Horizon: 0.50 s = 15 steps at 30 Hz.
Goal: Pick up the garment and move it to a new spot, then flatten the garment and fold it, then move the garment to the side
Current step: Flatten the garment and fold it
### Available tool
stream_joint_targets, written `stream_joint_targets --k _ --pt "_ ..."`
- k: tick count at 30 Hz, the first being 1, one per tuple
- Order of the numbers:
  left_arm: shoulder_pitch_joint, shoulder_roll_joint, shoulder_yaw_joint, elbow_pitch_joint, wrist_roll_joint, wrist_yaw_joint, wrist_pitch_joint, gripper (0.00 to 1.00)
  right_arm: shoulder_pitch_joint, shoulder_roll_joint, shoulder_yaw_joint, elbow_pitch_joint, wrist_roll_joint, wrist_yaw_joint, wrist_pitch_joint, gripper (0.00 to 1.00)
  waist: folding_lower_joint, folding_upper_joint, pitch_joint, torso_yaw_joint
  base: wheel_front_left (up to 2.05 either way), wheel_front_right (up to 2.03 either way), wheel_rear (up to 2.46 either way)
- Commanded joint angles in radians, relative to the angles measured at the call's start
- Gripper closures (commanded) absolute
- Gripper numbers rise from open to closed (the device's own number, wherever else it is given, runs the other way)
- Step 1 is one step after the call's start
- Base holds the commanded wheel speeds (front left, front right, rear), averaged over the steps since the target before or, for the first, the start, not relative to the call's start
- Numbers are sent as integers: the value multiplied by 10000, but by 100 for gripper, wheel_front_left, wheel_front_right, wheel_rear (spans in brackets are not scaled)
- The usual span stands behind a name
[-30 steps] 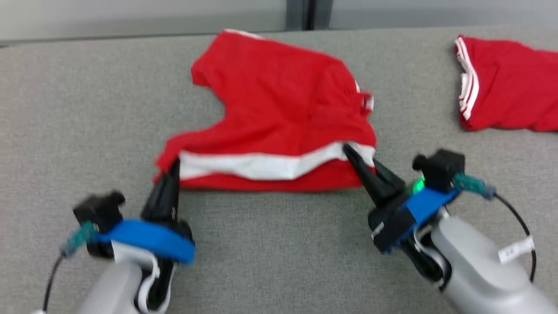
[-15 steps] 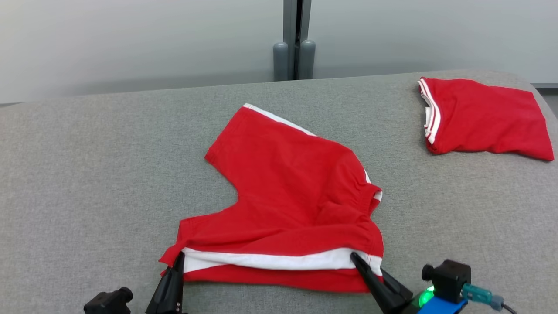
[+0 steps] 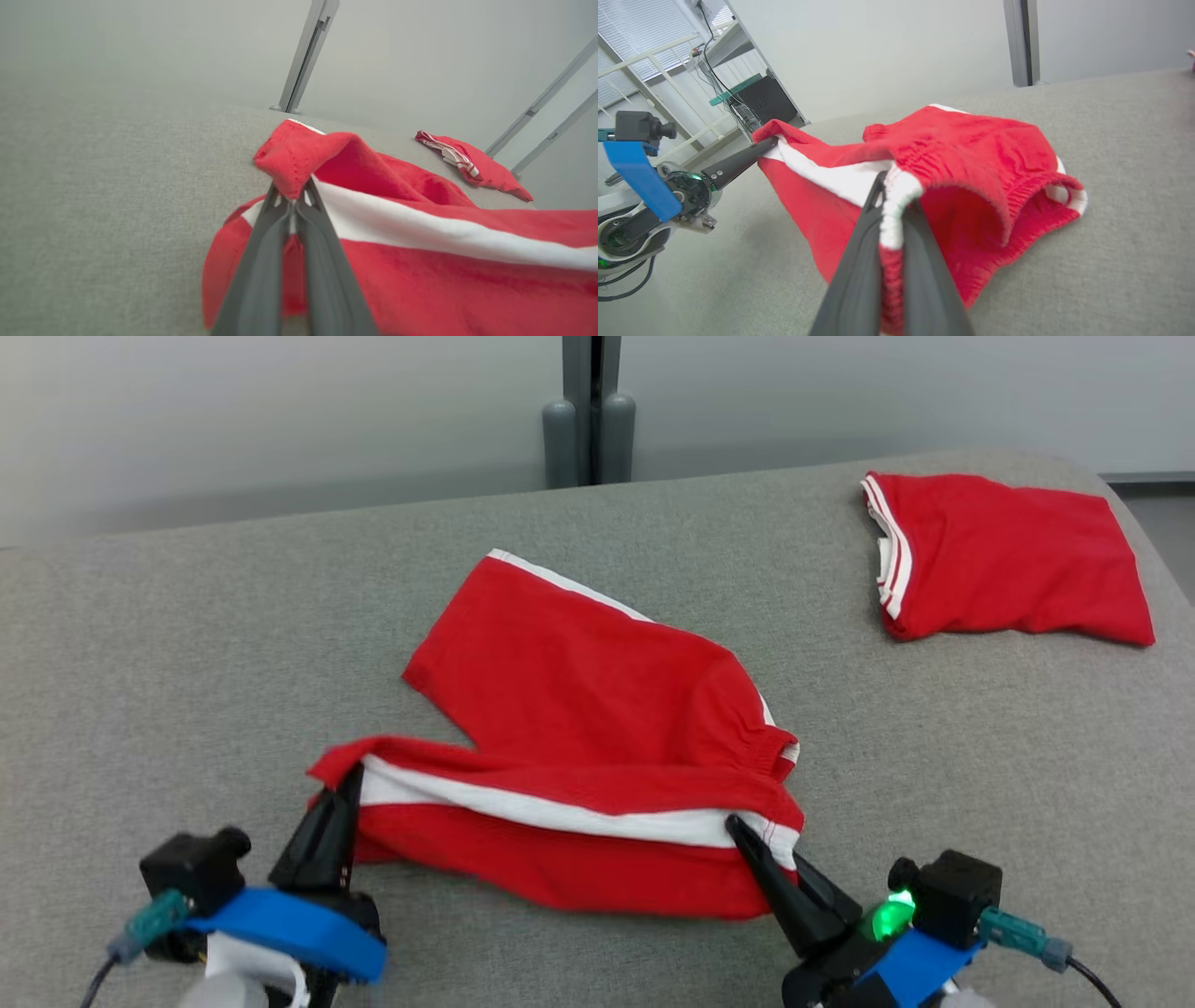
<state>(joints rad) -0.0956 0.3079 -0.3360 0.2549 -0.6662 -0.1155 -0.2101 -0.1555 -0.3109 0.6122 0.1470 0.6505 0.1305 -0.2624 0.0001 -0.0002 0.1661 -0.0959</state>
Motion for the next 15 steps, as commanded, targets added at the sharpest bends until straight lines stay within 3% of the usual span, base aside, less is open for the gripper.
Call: stream_joint_targets --k 1,8,15 --pt "-436 112 -68 -53 119 -80 142 100 -203 111 -100 -69 -160 5 -29 100 -1 2 95 -56 0 0 0" --pt "-2758 935 -115 210 421 -106 1070 100 -1284 991 -636 -136 -918 5 -29 100 -1 2 1043 -847 0 0 0" --pt "-4615 1431 -503 1153 462 -170 1753 100 -2445 1908 -862 564 -1839 3 -28 100 -1 2 2037 -1648 0 0 0"
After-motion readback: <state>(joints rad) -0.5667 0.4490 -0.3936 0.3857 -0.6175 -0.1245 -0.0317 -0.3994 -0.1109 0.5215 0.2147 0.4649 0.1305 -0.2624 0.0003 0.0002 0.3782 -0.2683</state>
